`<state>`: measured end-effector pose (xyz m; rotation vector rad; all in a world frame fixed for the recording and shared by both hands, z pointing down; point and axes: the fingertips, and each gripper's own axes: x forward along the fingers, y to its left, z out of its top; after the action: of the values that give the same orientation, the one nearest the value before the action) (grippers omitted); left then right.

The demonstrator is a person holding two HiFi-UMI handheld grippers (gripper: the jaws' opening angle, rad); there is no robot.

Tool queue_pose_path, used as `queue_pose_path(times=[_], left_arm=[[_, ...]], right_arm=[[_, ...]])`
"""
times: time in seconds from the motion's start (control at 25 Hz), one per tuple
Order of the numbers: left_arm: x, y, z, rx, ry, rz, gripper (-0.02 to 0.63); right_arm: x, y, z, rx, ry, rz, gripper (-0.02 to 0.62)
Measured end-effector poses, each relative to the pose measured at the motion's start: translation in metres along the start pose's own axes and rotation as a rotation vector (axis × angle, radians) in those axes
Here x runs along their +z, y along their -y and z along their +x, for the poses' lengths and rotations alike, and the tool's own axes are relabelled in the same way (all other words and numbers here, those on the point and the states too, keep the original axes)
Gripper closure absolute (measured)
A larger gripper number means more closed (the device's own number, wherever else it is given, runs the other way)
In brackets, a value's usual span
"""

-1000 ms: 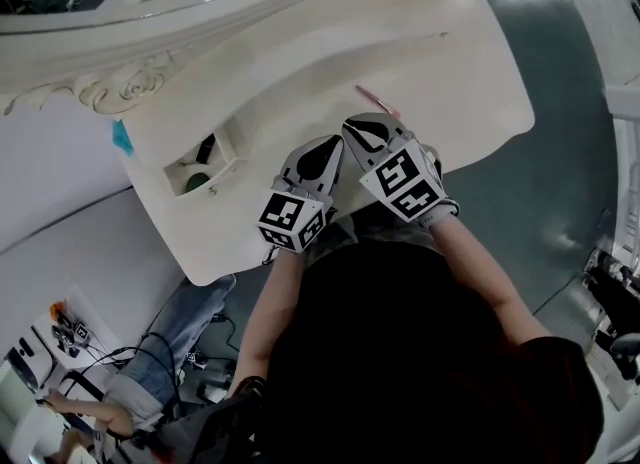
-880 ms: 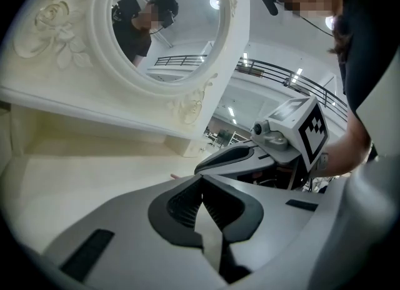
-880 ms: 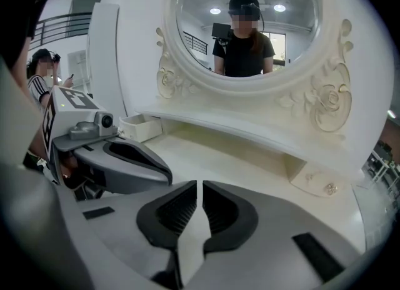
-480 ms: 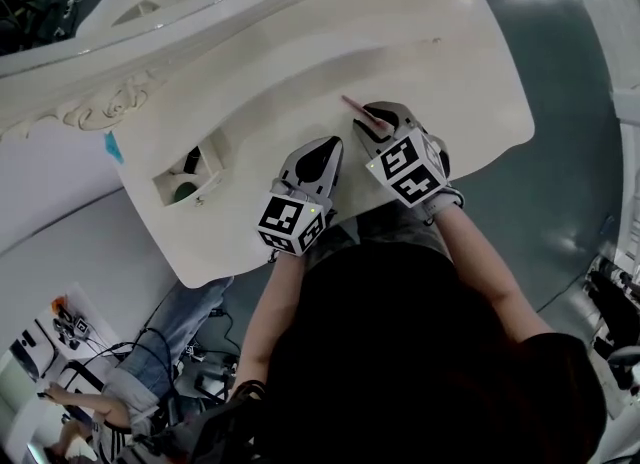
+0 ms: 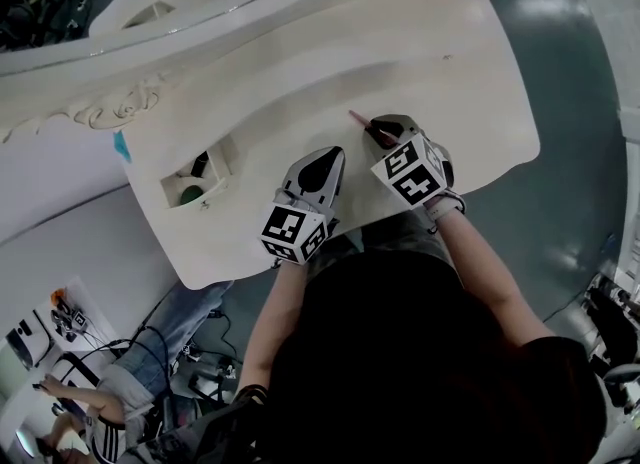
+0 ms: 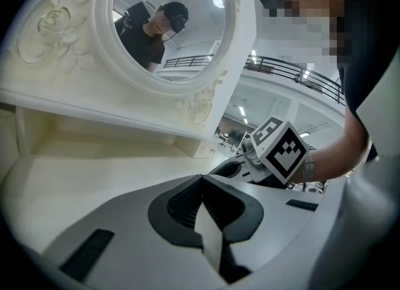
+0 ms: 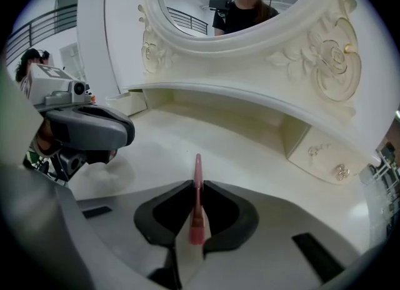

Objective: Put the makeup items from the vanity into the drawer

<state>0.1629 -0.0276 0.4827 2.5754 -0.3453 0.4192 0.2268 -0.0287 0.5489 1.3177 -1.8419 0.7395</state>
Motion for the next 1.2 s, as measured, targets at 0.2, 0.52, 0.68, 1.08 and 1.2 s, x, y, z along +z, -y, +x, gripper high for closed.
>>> queue_pose_path(times=[0.2,0.52,0.68,1.08,1.2], left_arm=[[0.002,-0.002,-0.004,0.004,0.009,-0.001,0.595],[0.005,-0.017,-0.032,0.044,0.033,-0.013,0.595],[0.007,-0.027,-0.054,0.076,0.058,-0.025,0.595],[0.005,-0.066,-0.125,0.171,0.110,-0.066,0.595],[0.005,-0.078,-0.144,0.195,0.130,-0.074,0.595]], right_arm=[[-0.001,-0.004,0.001,0.028,-0.012,-0.014,0.537],[0.034,-0.042,-0.001,0.101,0.047,-0.044,0.537],[0.061,-0.072,0.000,0.148,0.079,-0.090,0.537],[0.133,-0.147,0.008,0.225,0.160,-0.212,0.537],[0.149,-0.167,0.009,0.241,0.173,-0.226,0.537]])
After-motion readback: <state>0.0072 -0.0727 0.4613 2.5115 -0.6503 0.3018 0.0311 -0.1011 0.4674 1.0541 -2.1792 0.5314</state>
